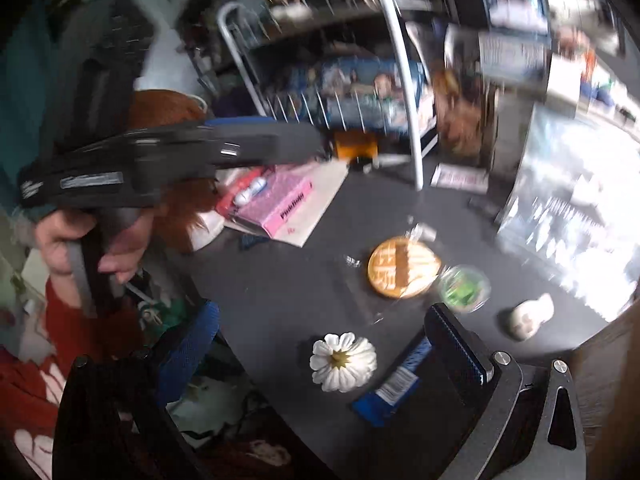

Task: Organize objects
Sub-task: 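Reach both tools to the orange disc in the plastic bag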

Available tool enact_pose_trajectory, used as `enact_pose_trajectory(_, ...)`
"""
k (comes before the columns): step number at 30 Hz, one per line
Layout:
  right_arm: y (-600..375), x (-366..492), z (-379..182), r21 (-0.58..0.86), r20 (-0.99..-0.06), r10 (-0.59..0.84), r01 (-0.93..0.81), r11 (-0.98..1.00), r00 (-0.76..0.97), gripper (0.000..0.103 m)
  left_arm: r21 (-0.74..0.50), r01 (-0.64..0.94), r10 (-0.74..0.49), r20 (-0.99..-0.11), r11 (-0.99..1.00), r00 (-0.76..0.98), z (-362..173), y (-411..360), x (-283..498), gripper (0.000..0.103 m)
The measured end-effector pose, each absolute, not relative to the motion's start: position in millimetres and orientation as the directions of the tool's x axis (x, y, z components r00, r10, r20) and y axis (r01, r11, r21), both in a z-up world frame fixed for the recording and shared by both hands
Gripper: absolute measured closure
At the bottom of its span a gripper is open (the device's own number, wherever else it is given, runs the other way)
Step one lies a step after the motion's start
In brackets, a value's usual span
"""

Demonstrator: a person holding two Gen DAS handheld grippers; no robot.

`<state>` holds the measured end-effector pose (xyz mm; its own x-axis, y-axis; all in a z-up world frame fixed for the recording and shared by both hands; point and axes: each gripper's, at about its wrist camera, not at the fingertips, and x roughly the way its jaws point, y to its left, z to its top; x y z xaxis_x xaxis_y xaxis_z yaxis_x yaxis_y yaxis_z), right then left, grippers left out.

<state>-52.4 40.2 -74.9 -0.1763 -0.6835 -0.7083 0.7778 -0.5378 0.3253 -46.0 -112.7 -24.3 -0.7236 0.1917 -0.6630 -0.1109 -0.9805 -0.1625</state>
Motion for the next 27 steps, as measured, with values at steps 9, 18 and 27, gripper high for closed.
enact_pose_trajectory(9, 13.5, -109.7, -144.4, 0.382, -0.778, -0.610, 0.656, -0.651, -0.152, 0.000, -0.165, -0.073, 0.168, -0.689, -0.984, -0.705, -60.7, -139.0, -32.9, 0.018)
enact_pose_trajectory(18, -17.1, -141.1, -154.2, 0.346, -0.796, -0.583, 0.668, -0.659, -0.163, 0.000, -0.204, -0.065, 0.189, -0.681, -0.977, -0.708, -70.9, -153.4, -28.0, 0.017)
enact_pose_trajectory(27, -39.2, -138.3, -155.8, 0.228, -0.822, -0.524, 0.713, -0.663, -0.225, 0.000, -0.233, -0.049, 0.198, -0.673, -0.971, -0.713, -74.9, -164.0, -30.0, 0.018)
